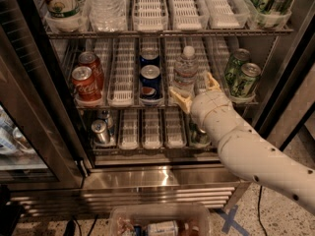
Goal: Pick water bottle from bottom shelf of fridge
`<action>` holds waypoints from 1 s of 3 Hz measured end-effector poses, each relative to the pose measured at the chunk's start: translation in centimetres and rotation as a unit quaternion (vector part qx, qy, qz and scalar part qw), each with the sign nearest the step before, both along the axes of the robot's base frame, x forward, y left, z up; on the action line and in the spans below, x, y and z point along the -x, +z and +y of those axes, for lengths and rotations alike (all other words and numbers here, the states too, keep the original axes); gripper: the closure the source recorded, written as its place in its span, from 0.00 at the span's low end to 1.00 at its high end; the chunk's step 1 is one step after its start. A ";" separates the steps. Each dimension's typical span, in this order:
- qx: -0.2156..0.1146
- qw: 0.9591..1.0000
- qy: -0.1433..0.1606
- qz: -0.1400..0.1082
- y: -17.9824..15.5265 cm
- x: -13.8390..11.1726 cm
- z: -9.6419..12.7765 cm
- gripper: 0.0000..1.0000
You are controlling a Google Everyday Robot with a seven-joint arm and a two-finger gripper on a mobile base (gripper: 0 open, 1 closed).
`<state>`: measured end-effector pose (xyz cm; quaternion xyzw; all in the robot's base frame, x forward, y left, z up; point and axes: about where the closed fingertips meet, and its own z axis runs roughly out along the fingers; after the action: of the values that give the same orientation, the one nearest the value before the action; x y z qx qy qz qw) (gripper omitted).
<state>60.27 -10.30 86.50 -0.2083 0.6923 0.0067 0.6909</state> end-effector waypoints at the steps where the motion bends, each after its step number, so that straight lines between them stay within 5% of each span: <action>1: -0.004 1.000 -0.005 0.000 -0.2 -0.1 0.0 0.29; 3: -0.014 1.000 -0.011 0.000 -0.4 -0.7 0.4 0.38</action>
Offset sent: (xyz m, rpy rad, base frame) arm 0.0067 -0.0018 -0.0080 0.0253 0.0054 -0.0378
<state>60.98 -9.86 86.09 -0.1908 0.6945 0.0092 0.6937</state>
